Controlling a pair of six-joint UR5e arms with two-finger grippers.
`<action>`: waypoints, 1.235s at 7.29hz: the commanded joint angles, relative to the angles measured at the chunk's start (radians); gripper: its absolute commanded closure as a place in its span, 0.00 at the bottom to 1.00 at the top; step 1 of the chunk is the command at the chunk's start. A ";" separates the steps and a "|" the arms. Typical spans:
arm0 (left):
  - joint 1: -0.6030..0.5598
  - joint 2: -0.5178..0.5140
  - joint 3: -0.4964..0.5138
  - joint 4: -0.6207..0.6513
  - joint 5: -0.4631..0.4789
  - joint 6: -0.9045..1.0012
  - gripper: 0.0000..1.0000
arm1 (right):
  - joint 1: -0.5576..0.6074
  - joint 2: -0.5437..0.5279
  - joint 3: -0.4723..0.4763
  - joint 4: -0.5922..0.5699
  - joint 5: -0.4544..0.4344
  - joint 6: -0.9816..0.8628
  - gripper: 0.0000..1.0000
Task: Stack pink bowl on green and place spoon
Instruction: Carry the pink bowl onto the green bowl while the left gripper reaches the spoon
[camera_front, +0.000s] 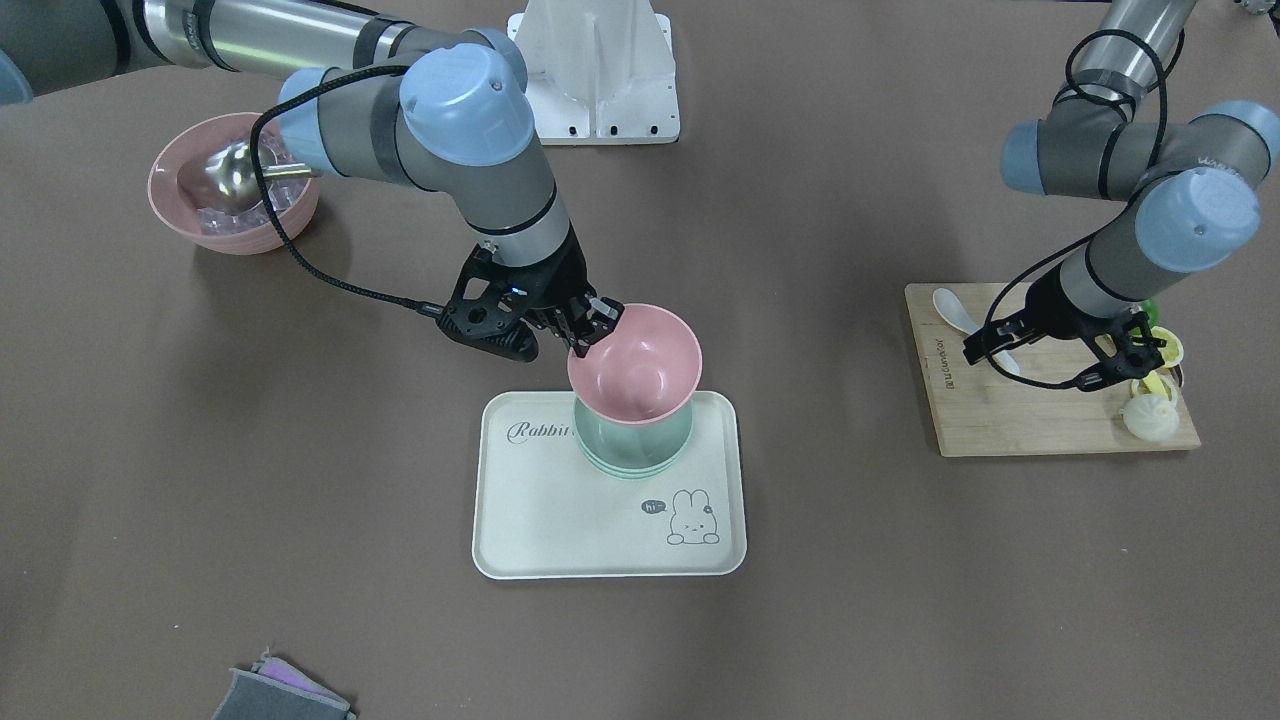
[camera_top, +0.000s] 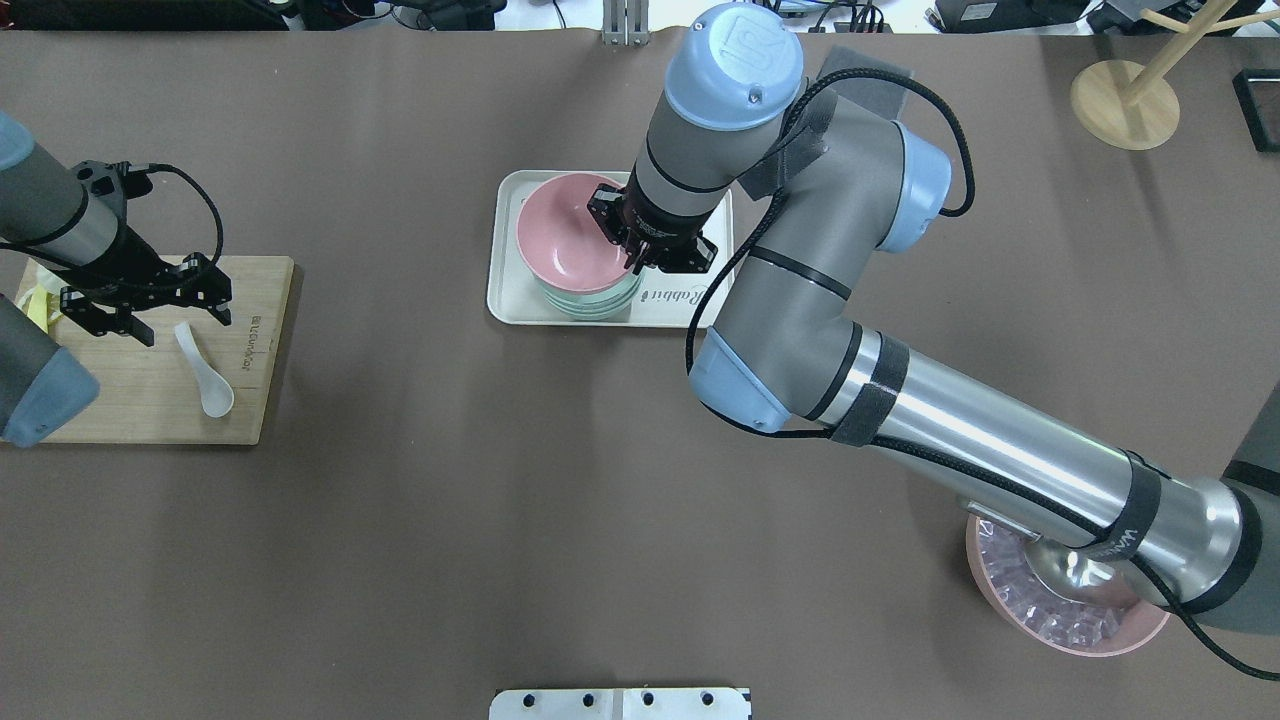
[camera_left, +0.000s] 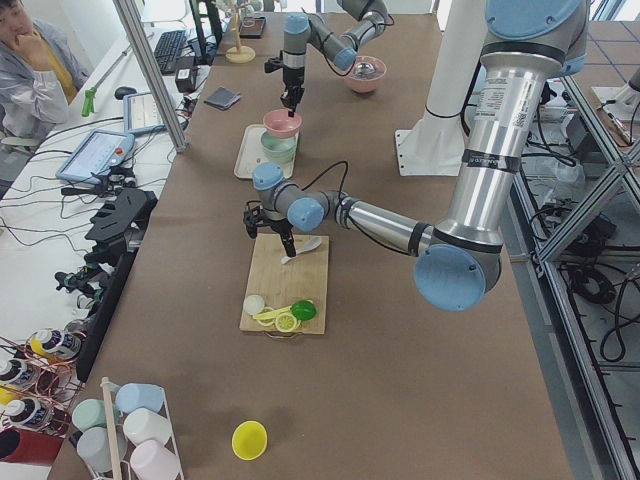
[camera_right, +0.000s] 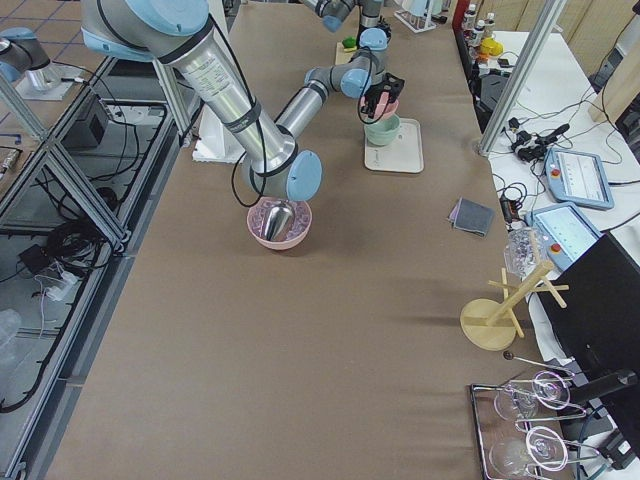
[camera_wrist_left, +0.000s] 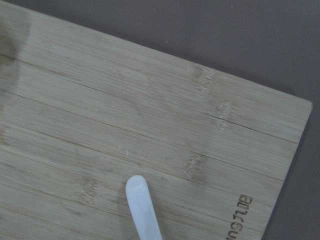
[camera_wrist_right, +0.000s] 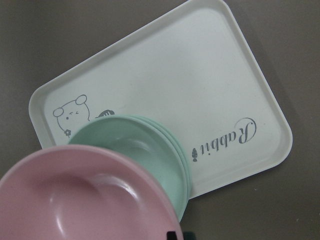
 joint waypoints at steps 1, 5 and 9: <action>0.001 0.000 0.003 0.001 0.000 -0.001 0.08 | -0.001 0.011 -0.078 0.081 -0.030 0.002 1.00; 0.009 0.000 0.029 -0.002 0.002 -0.001 0.12 | -0.001 0.011 -0.095 0.107 -0.028 -0.001 1.00; 0.033 0.000 0.033 -0.002 0.000 -0.048 0.31 | 0.005 0.008 -0.078 0.115 -0.024 -0.004 0.00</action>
